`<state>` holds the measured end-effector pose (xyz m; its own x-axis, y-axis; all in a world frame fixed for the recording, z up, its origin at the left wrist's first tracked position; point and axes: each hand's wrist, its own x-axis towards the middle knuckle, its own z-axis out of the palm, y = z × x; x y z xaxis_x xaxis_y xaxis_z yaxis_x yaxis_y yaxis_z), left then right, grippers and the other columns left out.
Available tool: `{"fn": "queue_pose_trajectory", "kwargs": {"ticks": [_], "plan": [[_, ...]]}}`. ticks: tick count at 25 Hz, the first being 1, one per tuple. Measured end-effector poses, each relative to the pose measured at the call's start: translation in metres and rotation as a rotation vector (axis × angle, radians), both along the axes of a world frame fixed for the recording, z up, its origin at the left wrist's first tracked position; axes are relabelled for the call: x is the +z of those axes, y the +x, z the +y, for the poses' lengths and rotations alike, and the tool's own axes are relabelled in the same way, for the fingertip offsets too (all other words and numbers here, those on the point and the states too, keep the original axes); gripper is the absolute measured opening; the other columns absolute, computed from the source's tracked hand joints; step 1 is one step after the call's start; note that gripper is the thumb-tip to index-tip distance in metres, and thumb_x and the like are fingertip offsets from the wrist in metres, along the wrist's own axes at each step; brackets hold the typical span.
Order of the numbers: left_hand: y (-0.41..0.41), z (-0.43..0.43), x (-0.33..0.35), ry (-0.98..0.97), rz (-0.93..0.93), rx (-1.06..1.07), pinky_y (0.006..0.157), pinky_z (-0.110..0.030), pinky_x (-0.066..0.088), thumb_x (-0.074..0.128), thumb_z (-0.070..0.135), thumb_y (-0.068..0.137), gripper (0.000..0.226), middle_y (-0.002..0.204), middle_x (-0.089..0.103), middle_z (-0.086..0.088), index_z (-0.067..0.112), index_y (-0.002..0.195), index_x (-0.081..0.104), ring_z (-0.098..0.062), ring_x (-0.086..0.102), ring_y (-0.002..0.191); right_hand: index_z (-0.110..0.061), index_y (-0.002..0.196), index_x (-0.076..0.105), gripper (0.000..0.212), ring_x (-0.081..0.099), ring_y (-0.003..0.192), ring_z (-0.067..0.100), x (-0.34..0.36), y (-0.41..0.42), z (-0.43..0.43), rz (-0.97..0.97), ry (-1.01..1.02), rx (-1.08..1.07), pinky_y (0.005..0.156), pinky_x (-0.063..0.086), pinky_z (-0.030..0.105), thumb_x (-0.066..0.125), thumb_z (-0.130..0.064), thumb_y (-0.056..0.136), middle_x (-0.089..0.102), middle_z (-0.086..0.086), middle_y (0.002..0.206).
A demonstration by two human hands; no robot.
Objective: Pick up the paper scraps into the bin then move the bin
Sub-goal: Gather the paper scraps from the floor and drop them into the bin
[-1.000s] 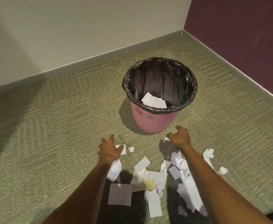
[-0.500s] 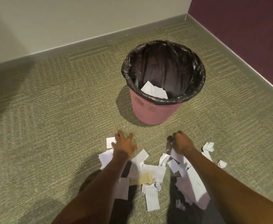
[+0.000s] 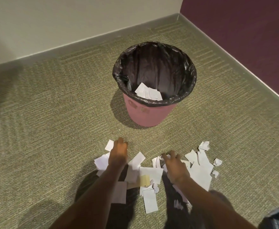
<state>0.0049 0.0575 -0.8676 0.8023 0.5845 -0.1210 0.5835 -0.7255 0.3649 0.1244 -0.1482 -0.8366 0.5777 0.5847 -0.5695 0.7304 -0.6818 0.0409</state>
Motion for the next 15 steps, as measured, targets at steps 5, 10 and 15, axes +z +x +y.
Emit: {"fn": "queue_pose_trajectory", "kwargs": {"ticks": [5,10,15], "plan": [[0.008,0.011,0.006,0.000,0.168,0.007,0.085,-0.037,0.047,0.048,-0.009,0.084,0.036,0.119,0.050,-0.009,0.008,0.113,0.061,-0.028,0.049,0.111,-0.014,0.135,0.047,0.053,0.049,0.120,0.029,0.007,0.002,0.007,0.014,0.108,0.014,0.092,0.054,0.035,0.067,-0.007,0.087,0.046,0.012,0.135],[0.008,0.028,0.008,-0.260,0.080,0.171,0.080,-0.028,0.051,0.056,-0.012,0.074,0.031,0.100,0.070,-0.008,0.011,0.085,0.073,-0.025,0.067,0.093,-0.006,0.124,0.058,0.035,0.062,0.109,0.028,0.030,0.014,0.028,0.032,0.233,-0.149,0.091,0.049,0.032,0.060,0.000,0.089,0.061,0.012,0.121],[0.023,0.048,0.085,-0.465,-0.081,0.345,0.047,-0.002,0.041,0.075,-0.007,0.071,0.013,0.081,0.074,-0.011,0.005,0.074,0.077,-0.010,0.067,0.062,0.000,0.121,0.061,0.035,0.061,0.110,0.037,0.068,0.042,0.049,0.131,0.318,-0.335,0.086,0.049,0.035,0.058,0.001,0.086,0.061,0.021,0.122]]}}
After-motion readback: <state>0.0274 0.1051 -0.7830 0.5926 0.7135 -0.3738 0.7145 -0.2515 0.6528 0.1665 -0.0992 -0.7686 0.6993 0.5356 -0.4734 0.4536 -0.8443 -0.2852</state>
